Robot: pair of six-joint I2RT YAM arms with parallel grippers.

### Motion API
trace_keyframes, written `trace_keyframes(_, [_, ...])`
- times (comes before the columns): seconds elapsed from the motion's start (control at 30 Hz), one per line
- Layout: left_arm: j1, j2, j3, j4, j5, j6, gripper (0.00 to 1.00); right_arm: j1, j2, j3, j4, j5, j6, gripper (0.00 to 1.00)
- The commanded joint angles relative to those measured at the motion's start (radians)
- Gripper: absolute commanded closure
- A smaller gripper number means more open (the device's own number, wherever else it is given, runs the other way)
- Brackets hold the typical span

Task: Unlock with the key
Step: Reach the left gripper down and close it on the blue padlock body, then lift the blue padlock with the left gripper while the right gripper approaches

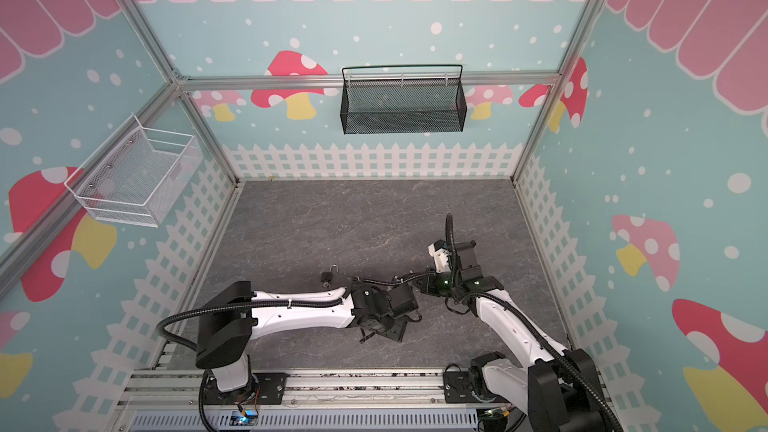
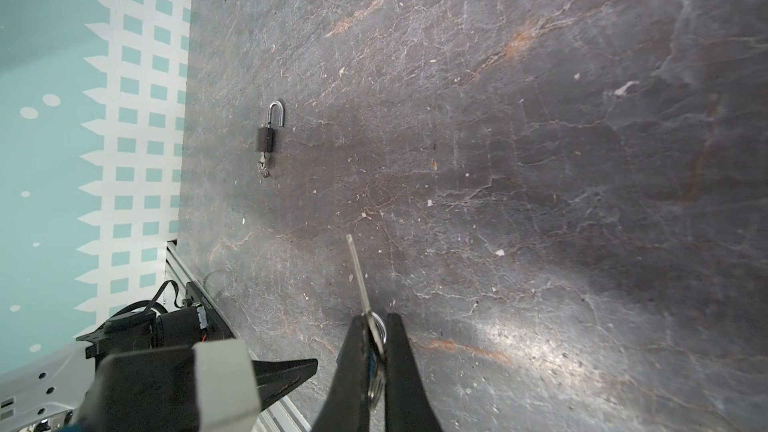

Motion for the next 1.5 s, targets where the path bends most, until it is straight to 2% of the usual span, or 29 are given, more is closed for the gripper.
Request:
trace_keyframes(0.0, [-0.004, 0.039, 0.035, -0.076, -0.026, -0.055, 0.37, -0.016, 0.002, -0.004, -0.022, -0.002, -0.034, 1.0])
trace_keyframes(0.37, [0.041, 0.105, 0.049, -0.073, -0.004, -0.132, 0.45, -0.053, 0.004, -0.009, -0.029, -0.023, -0.06, 1.0])
trace_keyframes(0.87, [0.067, 0.155, 0.07, -0.045, 0.051, -0.134, 0.5, -0.072, 0.009, -0.013, -0.037, -0.039, -0.086, 1.0])
trace_keyframes(1.23, [0.038, 0.201, 0.062, -0.046, 0.016, -0.164, 0.53, -0.075, 0.008, -0.003, -0.039, -0.047, -0.091, 1.0])
trace_keyframes(1.47, [0.051, 0.193, 0.049, -0.039, -0.013, -0.171, 0.63, -0.076, -0.003, 0.017, -0.058, -0.045, -0.088, 1.0])
